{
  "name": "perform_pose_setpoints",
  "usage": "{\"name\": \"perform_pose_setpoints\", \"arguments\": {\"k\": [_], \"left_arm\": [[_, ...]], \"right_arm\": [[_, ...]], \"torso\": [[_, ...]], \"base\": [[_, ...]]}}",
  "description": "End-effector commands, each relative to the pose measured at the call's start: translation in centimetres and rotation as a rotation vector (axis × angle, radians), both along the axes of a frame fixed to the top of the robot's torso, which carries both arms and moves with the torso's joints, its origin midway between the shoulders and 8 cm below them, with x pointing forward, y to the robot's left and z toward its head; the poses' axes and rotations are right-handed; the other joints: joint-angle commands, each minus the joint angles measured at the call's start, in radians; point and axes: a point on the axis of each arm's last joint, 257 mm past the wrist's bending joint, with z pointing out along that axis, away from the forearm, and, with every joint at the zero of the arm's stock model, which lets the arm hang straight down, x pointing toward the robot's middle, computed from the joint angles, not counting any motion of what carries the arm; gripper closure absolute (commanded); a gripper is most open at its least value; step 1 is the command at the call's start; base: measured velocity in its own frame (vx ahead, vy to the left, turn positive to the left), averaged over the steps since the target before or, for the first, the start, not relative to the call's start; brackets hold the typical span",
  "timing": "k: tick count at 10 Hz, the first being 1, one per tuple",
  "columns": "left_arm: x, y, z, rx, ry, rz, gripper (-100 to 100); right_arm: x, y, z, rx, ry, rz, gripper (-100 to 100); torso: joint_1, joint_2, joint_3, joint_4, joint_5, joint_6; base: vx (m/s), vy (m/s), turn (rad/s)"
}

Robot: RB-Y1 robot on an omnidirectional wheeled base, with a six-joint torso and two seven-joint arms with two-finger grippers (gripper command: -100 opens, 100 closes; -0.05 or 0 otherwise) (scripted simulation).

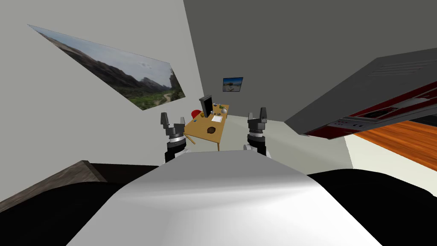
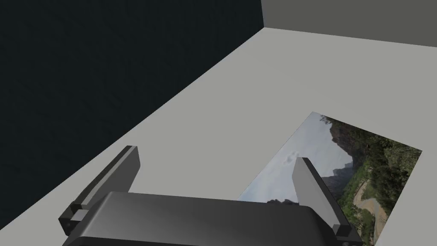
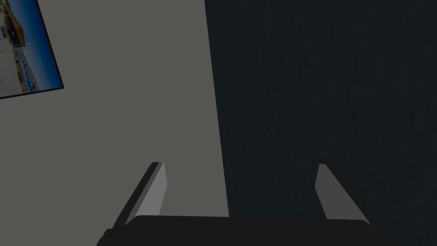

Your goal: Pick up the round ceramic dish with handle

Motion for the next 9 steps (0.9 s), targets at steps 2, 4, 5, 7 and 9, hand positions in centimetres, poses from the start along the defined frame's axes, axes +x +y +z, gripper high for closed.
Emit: {"name": "perform_pose_setpoints", "arguments": {"k": [2, 4, 5, 7, 9], "left_arm": [[1.8, -0.4, -1.6, 0.023, 0.051, -0.018, -100], [3.6, -0.6, -3.3, 0.038, 0.102, -0.029, -100], [4.7, -0.7, -4.2, 0.045, 0.132, -0.033, -100], [5.8, -0.7, -5.3, 0.051, 0.165, -0.038, -100], [8.3, -0.9, -7.6, 0.064, 0.235, -0.045, -100]], "right_arm": [[0.0, 0.0, 0.0, 0.000, 0.000, 0.000, 0], [0.0, 0.0, 0.0, 0.000, 0.000, 0.000, 0], [0.0, 0.0, 0.0, 0.000, 0.000, 0.000, 0], [0.0, 0.0, 0.0, 0.000, 0.000, 0.000, 0], [0.0, 0.0, 0.0, 0.000, 0.000, 0.000, 0]], "torso": [[0.000, 0.001, 0.001, 0.000, 0.000, 0.000], [0.001, 0.003, 0.001, 0.001, 0.000, 0.000], [0.001, 0.003, 0.002, 0.001, 0.000, 0.000], [0.001, 0.003, 0.002, 0.001, 0.000, 0.000], [0.000, 0.002, 0.001, 0.001, 0.000, 0.000]], "base": [[-0.032, 0.000, -0.040], [-0.049, 0.005, -0.037], [-0.050, 0.007, -0.051], [-0.050, 0.012, -0.044], [-0.019, -0.004, -0.020]]}}
